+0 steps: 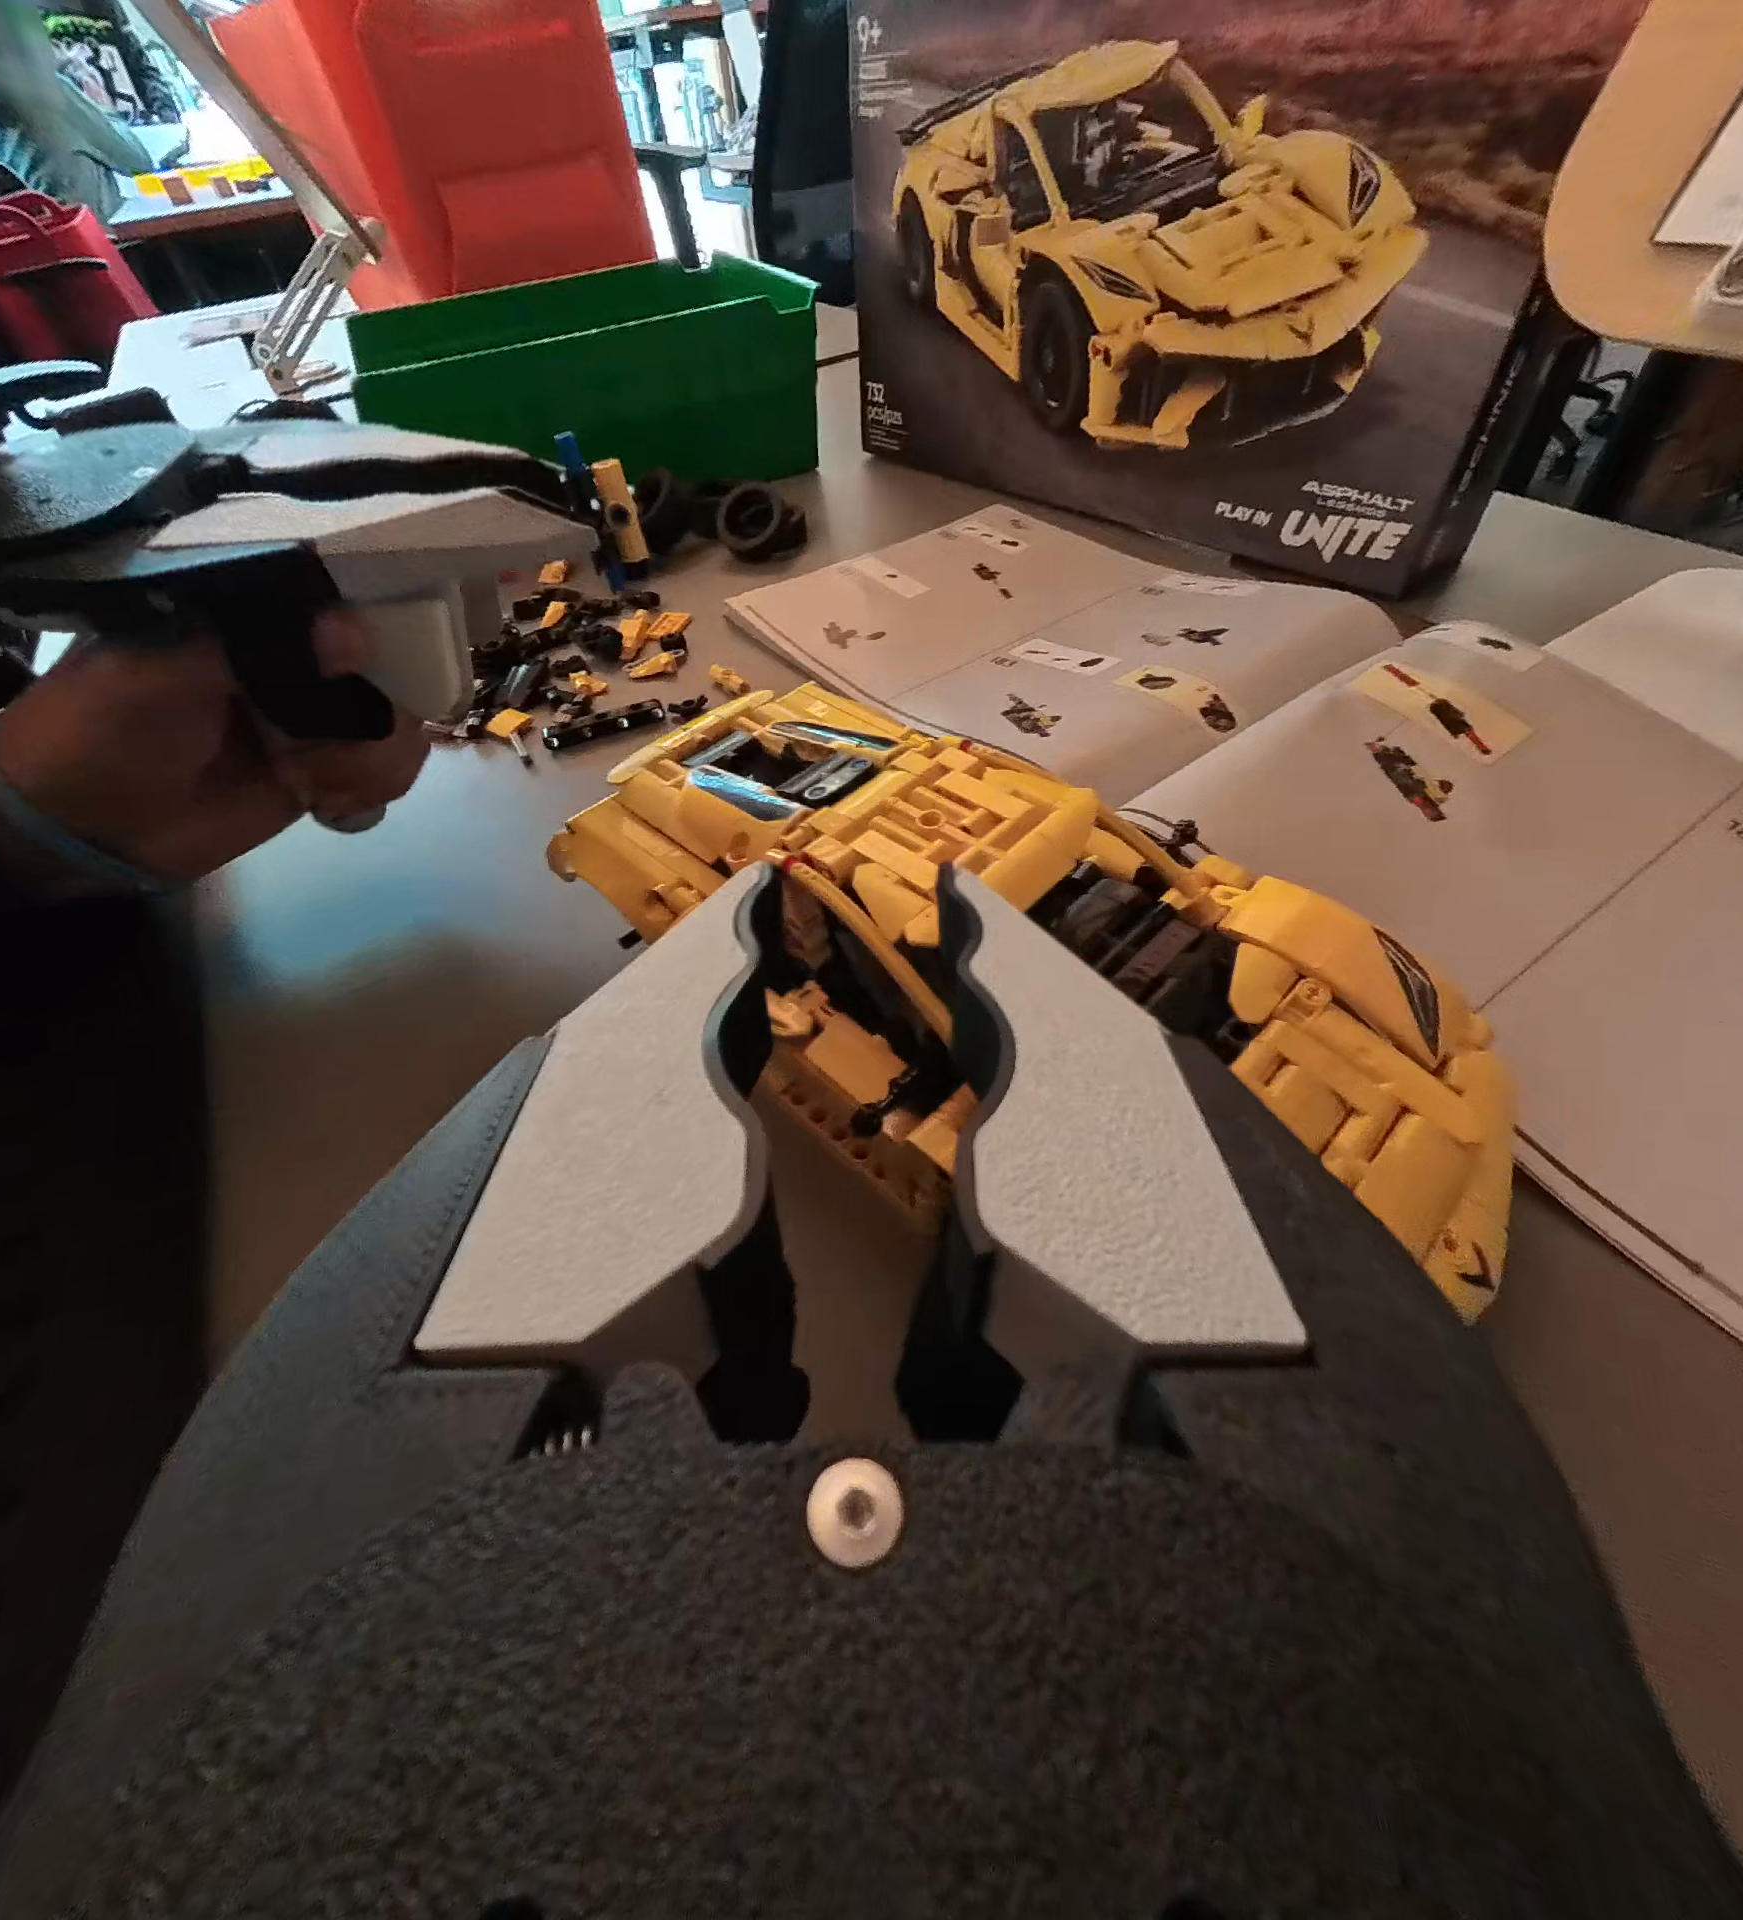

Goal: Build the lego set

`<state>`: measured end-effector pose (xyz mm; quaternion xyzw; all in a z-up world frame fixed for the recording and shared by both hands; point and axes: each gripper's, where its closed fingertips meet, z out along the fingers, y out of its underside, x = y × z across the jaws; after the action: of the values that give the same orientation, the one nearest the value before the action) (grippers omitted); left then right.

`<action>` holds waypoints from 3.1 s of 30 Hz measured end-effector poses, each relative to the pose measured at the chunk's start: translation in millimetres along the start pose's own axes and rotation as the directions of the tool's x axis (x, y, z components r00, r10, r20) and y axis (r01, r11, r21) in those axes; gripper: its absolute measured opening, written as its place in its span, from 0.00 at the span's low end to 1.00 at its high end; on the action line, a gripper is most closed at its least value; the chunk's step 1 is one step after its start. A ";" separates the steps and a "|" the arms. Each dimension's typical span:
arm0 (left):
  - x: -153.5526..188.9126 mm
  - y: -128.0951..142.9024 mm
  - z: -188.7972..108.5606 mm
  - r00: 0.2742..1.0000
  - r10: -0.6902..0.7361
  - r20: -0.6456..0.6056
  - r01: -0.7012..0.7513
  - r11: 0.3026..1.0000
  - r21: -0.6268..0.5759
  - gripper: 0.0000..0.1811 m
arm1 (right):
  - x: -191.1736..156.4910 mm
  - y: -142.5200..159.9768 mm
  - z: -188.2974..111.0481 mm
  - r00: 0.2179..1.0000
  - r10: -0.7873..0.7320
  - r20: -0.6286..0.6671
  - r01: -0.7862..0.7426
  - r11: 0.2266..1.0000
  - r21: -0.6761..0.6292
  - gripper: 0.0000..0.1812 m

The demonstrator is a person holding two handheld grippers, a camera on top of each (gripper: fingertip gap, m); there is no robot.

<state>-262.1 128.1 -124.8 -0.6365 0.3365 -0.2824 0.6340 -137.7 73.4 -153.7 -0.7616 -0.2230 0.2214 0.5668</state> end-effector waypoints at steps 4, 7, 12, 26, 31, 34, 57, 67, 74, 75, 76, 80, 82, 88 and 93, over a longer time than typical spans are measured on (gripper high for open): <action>9.9 -7.4 -4.7 0.996 0.090 -0.010 -0.090 0.996 0.024 0.13 | -4.2 0.8 -0.7 1.000 -0.023 0.001 0.023 1.000 -0.014 0.14; 17.5 -11.7 -8.2 0.991 0.132 -0.025 -0.131 0.990 0.042 0.13 | -4.7 -0.3 -2.9 1.000 -0.021 -0.001 0.021 1.000 -0.012 0.14; 26.9 -12.4 -9.5 0.985 0.164 -0.051 -0.161 0.986 0.047 0.13 | -3.0 -4.9 -7.7 1.000 -0.002 0.000 0.002 1.000 0.010 0.13; 31.2 -12.8 -12.3 0.987 0.140 -0.075 -0.136 0.989 0.050 0.13 | -107.4 69.4 -27.2 0.985 0.106 0.138 -0.043 0.916 -0.399 0.22; 35.2 -12.1 -13.5 0.985 0.149 -0.084 -0.146 0.988 0.049 0.13 | -95.1 88.8 -18.4 0.990 0.140 0.022 -0.111 0.863 -0.493 0.26; 34.1 -13.1 -14.9 0.986 0.151 -0.075 -0.147 0.988 0.055 0.13 | -96.0 90.4 -13.5 0.983 0.184 0.025 -0.148 0.859 -0.489 0.27; 32.9 -13.1 -14.2 0.988 0.132 -0.080 -0.128 0.990 0.054 0.13 | -90.9 95.1 7.5 0.993 0.114 0.040 -0.064 0.776 -0.628 0.23; 31.2 -14.0 -14.5 0.991 0.106 -0.085 -0.101 0.993 0.058 0.13 | -108.2 95.1 -10.6 0.987 0.131 0.095 -0.031 0.732 -0.681 0.21; 31.7 -13.7 -15.0 0.990 0.112 -0.083 -0.107 0.993 0.057 0.13 | -110.9 91.2 11.4 0.988 0.099 0.122 0.002 0.771 -0.637 0.23; 31.5 -13.7 -15.1 0.991 0.108 -0.084 -0.103 0.993 0.057 0.13 | -111.2 90.2 14.7 0.987 0.095 0.131 0.009 0.775 -0.632 0.23; 31.3 -13.6 -15.1 0.991 0.105 -0.084 -0.101 0.993 0.056 0.13 | -112.0 89.6 17.7 0.986 0.089 0.143 0.021 0.775 -0.631 0.23; 31.1 -13.7 -15.1 0.991 0.108 -0.082 -0.104 0.993 0.057 0.13 | -112.7 89.4 24.2 0.983 0.064 0.174 0.061 0.775 -0.629 0.19; 31.1 -13.7 -15.1 0.991 0.108 -0.083 -0.103 0.993 0.057 0.13 | -109.4 88.8 23.1 0.984 0.055 0.167 0.063 0.777 -0.627 0.15; 32.1 -13.5 -15.1 0.990 0.108 -0.087 -0.104 0.993 0.057 0.13 | -99.9 82.1 22.6 0.991 0.026 0.128 0.061 0.778 -0.625 0.10; 31.9 -13.5 -15.4 0.991 0.105 -0.088 -0.100 0.993 0.057 0.13 | -99.1 92.0 26.5 0.992 -0.022 0.122 0.098 0.734 -0.672 0.07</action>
<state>-253.7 93.1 -112.9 -0.5881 0.3898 -0.2868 0.6480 -224.6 11.4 -240.7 -0.8950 -0.3422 0.1468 0.2458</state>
